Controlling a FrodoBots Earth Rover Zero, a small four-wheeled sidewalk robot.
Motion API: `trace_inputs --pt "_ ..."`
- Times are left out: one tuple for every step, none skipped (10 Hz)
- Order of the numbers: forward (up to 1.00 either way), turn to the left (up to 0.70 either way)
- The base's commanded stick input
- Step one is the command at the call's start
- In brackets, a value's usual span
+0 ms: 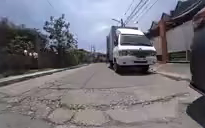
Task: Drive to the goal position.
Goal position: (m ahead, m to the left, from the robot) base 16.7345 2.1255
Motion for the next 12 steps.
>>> trace_inputs --pt "0.70 0.00" --pt "0.70 0.01" --pt "0.70 0.09" --pt "0.70 0.31" --pt "0.70 0.14" --pt "0.70 0.00" --pt "0.70 0.00" --pt "0.70 0.00" --pt "0.70 0.00" --pt "0.70 0.00" --pt "0.70 0.00" --pt "0.70 0.00"
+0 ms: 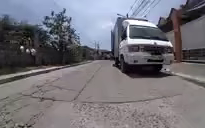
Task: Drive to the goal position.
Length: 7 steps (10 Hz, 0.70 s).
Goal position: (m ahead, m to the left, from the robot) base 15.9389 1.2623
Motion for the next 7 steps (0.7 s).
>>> trace_inputs --pt "0.69 0.00" --pt "0.68 0.00" --pt "0.75 0.00" --pt "0.84 0.00" --pt "0.84 0.01" --pt "0.85 0.06" --pt "0.85 0.09"
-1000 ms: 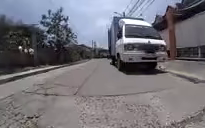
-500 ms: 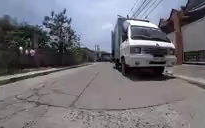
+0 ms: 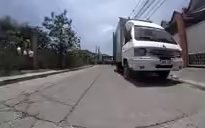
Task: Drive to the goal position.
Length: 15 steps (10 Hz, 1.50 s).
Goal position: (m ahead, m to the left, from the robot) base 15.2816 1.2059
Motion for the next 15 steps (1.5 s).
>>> trace_inputs --pt "0.85 0.09" --pt "0.85 0.21" --pt "0.85 0.21" --pt "0.85 0.08" --pt "0.85 0.00" --pt "0.85 -0.01" --pt "0.85 0.00" --pt "0.85 0.00" --pt "0.85 0.00" --pt "0.85 0.00" --pt "0.85 0.00" --pt "0.85 0.00" --pt "0.85 0.00" --pt "0.85 0.00" --pt "0.85 0.00"
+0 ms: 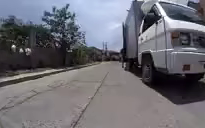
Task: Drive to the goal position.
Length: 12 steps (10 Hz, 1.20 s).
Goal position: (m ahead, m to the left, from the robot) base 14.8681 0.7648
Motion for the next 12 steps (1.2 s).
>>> trace_inputs --pt "0.85 0.00" --pt "0.85 0.00" --pt "0.85 0.00" --pt "0.85 0.00" --pt "0.85 -0.02" --pt "0.85 -0.02" --pt "0.85 -0.04" --pt "0.85 -0.03" --pt "0.85 -0.01" --pt "0.94 0.00" --pt "1.00 0.00" --pt "1.00 0.00"
